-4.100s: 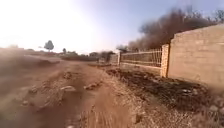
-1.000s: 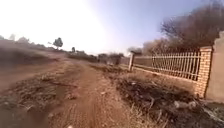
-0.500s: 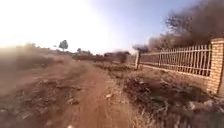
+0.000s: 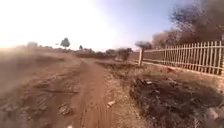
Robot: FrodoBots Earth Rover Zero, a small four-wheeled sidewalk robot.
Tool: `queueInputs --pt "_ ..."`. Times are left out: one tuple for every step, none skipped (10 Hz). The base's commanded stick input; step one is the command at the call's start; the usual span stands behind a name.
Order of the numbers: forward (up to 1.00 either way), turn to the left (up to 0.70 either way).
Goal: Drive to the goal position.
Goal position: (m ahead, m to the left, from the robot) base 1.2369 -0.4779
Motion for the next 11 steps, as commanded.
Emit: queueInputs --pt "0.7 0.18" --pt "0.7 0.11" --pt "0.7 0.03" --pt "0.7 0.0" --pt "0.7 0.0" --pt "0.7 0.0" --pt "0.7 0.0" --pt "0.7 0.0" --pt "0.7 0.0" --pt "0.7 0.0" --pt "0.7 0.0"
